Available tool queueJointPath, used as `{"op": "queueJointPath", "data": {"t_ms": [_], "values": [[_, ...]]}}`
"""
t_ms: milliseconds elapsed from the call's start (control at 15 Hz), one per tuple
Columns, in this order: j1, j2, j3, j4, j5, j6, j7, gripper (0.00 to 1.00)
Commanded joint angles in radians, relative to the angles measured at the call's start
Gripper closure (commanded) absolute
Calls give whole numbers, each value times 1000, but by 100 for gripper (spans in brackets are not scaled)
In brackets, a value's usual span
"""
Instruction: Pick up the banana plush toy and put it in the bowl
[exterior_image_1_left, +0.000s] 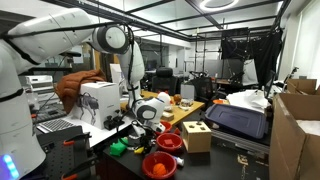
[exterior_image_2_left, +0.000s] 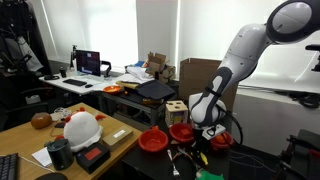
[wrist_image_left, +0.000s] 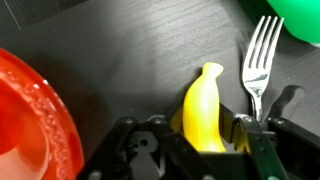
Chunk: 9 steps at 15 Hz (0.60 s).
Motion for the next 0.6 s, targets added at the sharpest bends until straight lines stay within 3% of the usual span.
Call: {"op": "queueJointPath", "data": {"t_ms": [0, 533], "values": [[25, -81, -44, -87, -42, 48, 13, 92], [-24, -173, 18, -170, -176, 34, -198, 92]]}}
